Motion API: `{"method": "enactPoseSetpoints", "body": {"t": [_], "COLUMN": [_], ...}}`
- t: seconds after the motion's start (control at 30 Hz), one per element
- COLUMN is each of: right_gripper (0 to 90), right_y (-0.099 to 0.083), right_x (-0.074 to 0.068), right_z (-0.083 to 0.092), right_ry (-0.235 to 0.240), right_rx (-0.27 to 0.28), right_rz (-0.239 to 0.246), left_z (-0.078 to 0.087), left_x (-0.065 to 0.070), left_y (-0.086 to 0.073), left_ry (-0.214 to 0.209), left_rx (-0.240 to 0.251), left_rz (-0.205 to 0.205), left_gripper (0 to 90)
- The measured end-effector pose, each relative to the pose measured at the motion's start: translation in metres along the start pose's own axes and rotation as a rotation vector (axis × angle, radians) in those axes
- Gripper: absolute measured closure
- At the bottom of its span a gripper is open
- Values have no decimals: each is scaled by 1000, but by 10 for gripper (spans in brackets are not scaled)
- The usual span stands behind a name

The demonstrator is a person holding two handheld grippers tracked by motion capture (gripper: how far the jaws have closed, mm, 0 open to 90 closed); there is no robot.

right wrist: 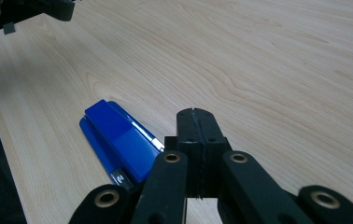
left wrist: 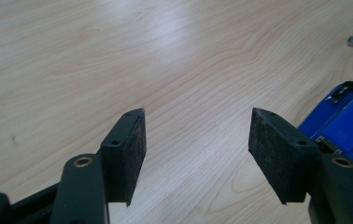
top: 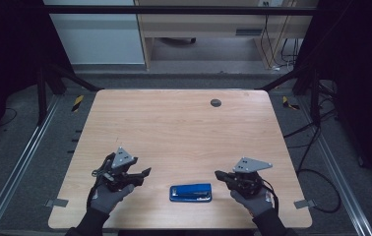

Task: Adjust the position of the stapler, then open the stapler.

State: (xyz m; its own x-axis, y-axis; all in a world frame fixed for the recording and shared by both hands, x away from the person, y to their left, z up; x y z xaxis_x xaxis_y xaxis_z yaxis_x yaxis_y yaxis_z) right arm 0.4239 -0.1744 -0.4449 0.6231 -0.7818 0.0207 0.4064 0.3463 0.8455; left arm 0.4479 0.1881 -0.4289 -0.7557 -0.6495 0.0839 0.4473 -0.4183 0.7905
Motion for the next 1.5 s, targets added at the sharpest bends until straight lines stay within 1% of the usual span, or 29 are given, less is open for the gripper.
{"method": "enactPoseSetpoints", "body": {"t": [0.03, 0.07, 0.23, 0.3, 0.37, 0.43, 0.5, 0.57, 0.7, 0.8, 0.9, 0.97, 1.1, 1.17, 1.2, 1.23, 1.37, 1.47, 1.5], "right_gripper": [900, 900, 900, 900, 896, 882, 877, 880, 900, 900, 900, 900, 900, 900, 900, 900, 900, 900, 900], "right_y": [-2, -3, -14, -17, -20, -22, -25, -27, -30, -31, -32, -33, -35, -35, -35, -36, -37, -37, -38], "right_x": [0, -1, -1, 1, 3, 4, 4, 4, -1, -4, -8, -10, -12, -12, -13, -13, -16, -19, -20], "right_z": [1, 2, 4, 5, 6, 8, 10, 12, 13, 12, 11, 10, 10, 10, 10, 10, 8, 6, 5], "right_ry": [3, -4, -23, -27, -34, -41, -41, -39, -40, -29, -15, -9, 5, 7, 5, 7, 18, 25, 31], "right_rx": [-1, 2, -17, -23, -22, -21, -22, -26, -32, -39, -50, -50, -60, -59, -56, -56, -64, -71, -74], "right_rz": [1, 1, 9, 5, 2, -5, -14, -14, -10, 0, 8, 10, 2, 3, 0, -3, 4, 9, 14], "left_z": [-1, -2, -9, -13, -18, -23, -28, -32, -34, -37, -40, -42, -47, -49, -49, -50, -55, -59, -60], "left_x": [3, 5, 16, 19, 22, 24, 25, 28, 35, 40, 45, 48, 56, 59, 61, 63, 72, 77, 78], "left_y": [4, 8, 25, 29, 32, 34, 34, 35, 37, 40, 44, 46, 54, 58, 60, 61, 66, 69, 70], "left_ry": [-4, -7, -13, -16, -26, -57, -76, -82, -103, -129, -157, -191, -225, -241, -257, -263, -290, -311, -321], "left_rx": [-1, -6, -9, -22, -39, -48, -51, -63, -60, -58, -56, -54, -96, -104, -117, -122, -155, -175, -190], "left_rz": [-13, -25, -66, -86, -107, -119, -123, -137, -149, -165, -176, -180, -218, -231, -242, -251, -285, -302, -314], "left_gripper": [366, 371, 402, 415, 453, 483, 508, 523, 521, 503, 503, 495, 478, 475, 474, 474, 462, 460, 460]}}
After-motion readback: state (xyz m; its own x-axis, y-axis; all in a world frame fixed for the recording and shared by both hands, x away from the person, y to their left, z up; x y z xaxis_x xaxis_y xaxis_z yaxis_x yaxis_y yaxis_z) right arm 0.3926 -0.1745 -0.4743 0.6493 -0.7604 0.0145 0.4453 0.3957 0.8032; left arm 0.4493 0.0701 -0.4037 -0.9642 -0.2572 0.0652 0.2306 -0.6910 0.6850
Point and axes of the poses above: each handheld gripper's, and its own axes: z roughly backward along the jaws, y roughly out of its top, x roughly to its right, the point moved 1 cm from there along -z, roughly forward along the jaws, and after that the axes turned 11 degrees about -y, right-handed, at the moved point
